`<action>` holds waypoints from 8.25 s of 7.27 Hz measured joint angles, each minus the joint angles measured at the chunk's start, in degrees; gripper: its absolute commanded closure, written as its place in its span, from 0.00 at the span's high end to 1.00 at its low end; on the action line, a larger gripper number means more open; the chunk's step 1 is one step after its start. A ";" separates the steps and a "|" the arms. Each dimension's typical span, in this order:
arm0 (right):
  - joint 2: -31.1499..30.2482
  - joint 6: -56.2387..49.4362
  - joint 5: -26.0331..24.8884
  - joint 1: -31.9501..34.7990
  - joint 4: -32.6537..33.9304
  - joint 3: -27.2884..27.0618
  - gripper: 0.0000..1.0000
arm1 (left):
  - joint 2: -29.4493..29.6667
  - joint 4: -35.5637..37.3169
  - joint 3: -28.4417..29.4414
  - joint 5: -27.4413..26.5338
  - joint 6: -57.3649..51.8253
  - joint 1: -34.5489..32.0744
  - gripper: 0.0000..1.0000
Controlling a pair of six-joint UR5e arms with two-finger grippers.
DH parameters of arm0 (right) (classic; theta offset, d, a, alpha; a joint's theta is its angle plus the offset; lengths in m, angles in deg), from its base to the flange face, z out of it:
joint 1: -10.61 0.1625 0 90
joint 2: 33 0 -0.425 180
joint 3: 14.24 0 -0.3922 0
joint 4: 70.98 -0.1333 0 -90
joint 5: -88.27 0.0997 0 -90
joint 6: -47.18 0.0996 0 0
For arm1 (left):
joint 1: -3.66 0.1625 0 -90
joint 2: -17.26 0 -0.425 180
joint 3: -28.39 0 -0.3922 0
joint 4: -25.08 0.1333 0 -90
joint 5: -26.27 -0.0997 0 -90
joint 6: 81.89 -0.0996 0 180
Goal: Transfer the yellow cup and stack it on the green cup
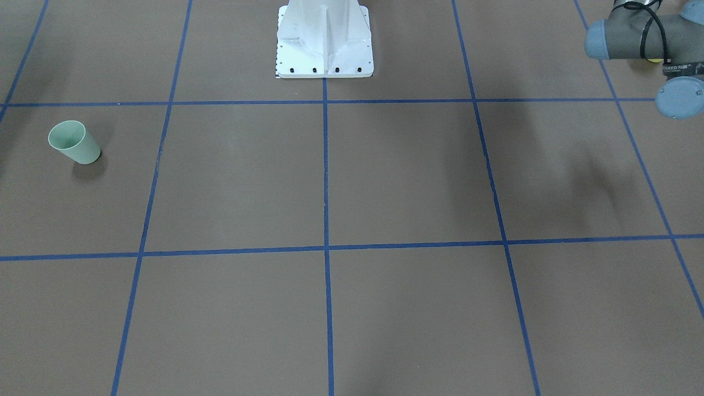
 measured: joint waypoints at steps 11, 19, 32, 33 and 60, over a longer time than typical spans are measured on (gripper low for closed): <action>0.40 -0.59 0.03 -0.14 -0.17 -0.55 1.00 | -6.12 -10.87 16.72 26.51 19.54 3.84 1.00; 0.37 -0.60 0.07 -0.20 -0.11 -0.60 1.00 | -7.55 -18.17 25.57 34.46 19.95 5.20 1.00; 0.54 -0.53 0.05 -0.48 -0.09 -0.52 1.00 | -7.73 -18.75 28.64 38.77 19.30 9.43 0.18; 0.54 -0.51 0.09 -0.50 -0.09 -0.52 1.00 | -7.98 -18.61 28.52 38.41 18.41 9.50 0.16; 1.88 0.99 6.38 -0.51 -20.62 -1.77 1.00 | 6.54 -133.86 16.75 2.31 -77.10 -11.24 0.00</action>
